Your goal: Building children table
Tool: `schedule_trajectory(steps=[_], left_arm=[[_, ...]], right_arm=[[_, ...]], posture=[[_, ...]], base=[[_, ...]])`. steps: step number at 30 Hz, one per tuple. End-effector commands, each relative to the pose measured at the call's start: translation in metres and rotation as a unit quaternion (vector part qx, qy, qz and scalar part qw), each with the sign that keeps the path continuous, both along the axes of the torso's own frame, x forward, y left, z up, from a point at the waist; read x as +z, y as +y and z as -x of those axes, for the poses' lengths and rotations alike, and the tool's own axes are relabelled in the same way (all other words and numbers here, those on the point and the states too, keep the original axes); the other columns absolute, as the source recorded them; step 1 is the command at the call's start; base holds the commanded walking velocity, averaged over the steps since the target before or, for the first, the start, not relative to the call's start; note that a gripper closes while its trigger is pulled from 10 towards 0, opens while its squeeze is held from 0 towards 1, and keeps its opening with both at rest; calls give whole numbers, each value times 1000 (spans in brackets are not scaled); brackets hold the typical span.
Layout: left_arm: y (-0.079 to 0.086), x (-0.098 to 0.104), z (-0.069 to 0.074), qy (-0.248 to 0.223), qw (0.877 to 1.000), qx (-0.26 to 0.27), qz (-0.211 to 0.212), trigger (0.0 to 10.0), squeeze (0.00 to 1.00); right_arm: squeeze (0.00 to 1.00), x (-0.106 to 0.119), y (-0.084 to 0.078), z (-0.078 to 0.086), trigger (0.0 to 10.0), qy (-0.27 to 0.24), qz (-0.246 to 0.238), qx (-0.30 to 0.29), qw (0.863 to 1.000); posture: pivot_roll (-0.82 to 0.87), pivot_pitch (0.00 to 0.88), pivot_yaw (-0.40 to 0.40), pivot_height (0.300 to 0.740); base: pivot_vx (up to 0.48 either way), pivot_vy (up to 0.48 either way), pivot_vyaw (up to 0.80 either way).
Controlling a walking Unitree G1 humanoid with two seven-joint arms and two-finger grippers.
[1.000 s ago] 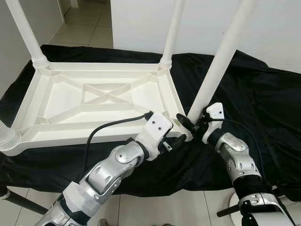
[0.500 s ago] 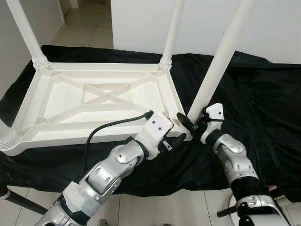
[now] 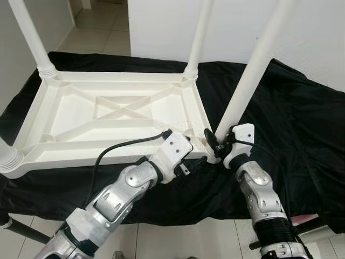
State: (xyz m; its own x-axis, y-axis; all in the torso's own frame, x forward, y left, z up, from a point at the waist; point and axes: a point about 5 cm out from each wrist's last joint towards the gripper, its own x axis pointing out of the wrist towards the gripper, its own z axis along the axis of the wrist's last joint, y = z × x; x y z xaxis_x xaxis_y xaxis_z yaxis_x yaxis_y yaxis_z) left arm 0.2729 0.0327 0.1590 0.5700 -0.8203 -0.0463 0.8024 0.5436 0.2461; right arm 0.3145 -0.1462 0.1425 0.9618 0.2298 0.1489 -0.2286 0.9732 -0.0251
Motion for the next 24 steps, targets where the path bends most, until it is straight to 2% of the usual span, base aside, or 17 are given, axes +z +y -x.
schedule_trajectory(steps=[1,7,8,9,11,14,19,23,24], left_arm=[[-1,-6,3,6,1000,-10,0,10000,0],[-2,-8,5,8,1000,-15,5,10000,0],[0,-11,6,16,1000,-20,9,10000,0],[0,-11,6,16,1000,-20,9,10000,0],[3,-13,8,37,998,-38,25,10000,0],[7,-13,9,54,996,-51,41,10000,0],[11,-16,10,85,993,-60,53,10000,0],[11,-16,11,82,993,-63,51,10000,0],[11,-16,12,82,994,-64,47,10000,0]], right_arm=[[0,-13,-3,5,10000,32,-2,-60,998],[0,-13,-1,9,10000,34,-19,-88,995],[0,-14,-1,11,10000,37,-34,-113,992],[0,-14,-1,11,10000,37,-34,-113,992],[0,-17,0,17,10000,47,-59,-162,984],[0,-19,1,20,10000,52,-71,-191,978],[0,-15,11,22,10000,45,-67,-158,984],[0,-15,9,22,10000,43,-63,-151,986],[0,-14,3,22,10000,38,-50,-148,987]], posture=[[-18,73,-65,740],[-20,70,-66,740],[-23,66,-69,740],[-23,66,-69,740],[-25,59,-66,740],[-23,58,-65,740],[-26,55,-59,740],[-25,54,-60,740],[-25,55,-62,740]], base=[[0,0,0],[0,0,0],[0,0,0],[0,0,0],[0,0,0],[0,0,0],[0,0,0],[0,0,0],[0,0,0]])
